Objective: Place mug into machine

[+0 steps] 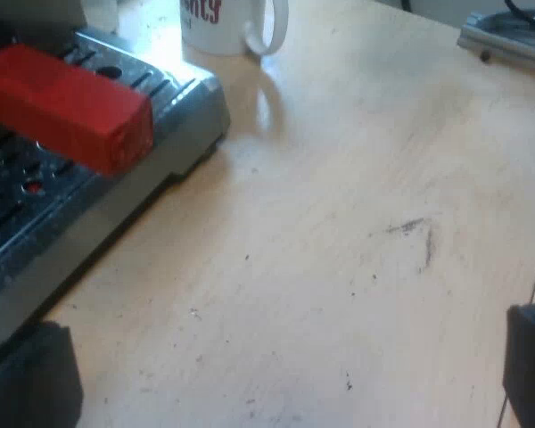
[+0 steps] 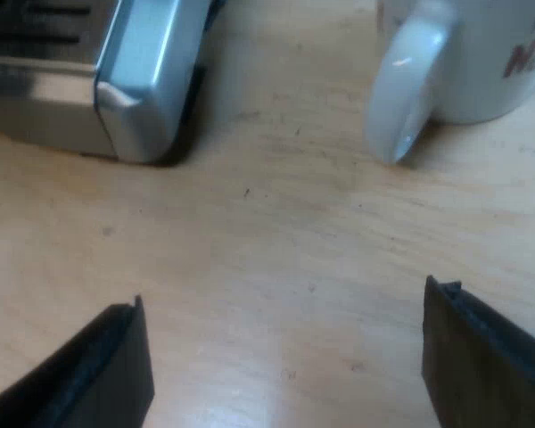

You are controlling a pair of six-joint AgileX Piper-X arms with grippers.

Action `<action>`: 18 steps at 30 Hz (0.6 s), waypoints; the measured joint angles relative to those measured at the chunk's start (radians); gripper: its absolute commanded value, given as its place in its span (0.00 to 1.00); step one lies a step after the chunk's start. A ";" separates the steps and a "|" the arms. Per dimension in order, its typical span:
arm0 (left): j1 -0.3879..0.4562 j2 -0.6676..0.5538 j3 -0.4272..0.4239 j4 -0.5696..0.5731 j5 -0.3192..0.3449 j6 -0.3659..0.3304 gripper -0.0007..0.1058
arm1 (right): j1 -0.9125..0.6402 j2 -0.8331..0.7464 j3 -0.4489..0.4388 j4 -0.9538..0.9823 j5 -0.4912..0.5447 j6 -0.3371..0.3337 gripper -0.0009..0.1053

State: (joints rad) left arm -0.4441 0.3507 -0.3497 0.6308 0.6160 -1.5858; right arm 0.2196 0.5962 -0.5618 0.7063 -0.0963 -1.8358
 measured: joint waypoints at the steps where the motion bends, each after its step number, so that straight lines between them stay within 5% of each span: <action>1: 0.000 0.011 0.000 -0.013 0.000 0.000 1.00 | 0.045 0.008 0.008 -0.025 0.041 0.005 0.63; 9: 0.000 0.076 0.000 -0.056 0.000 0.000 1.00 | 0.328 0.046 0.120 -0.228 0.457 0.284 0.63; 18: 0.000 0.094 0.004 -0.068 0.000 0.000 1.00 | 0.517 0.127 0.245 -0.433 0.725 0.433 0.63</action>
State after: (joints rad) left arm -0.4441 0.4450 -0.3452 0.5631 0.6160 -1.5858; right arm 0.7367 0.7229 -0.3167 0.2735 0.6290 -1.4023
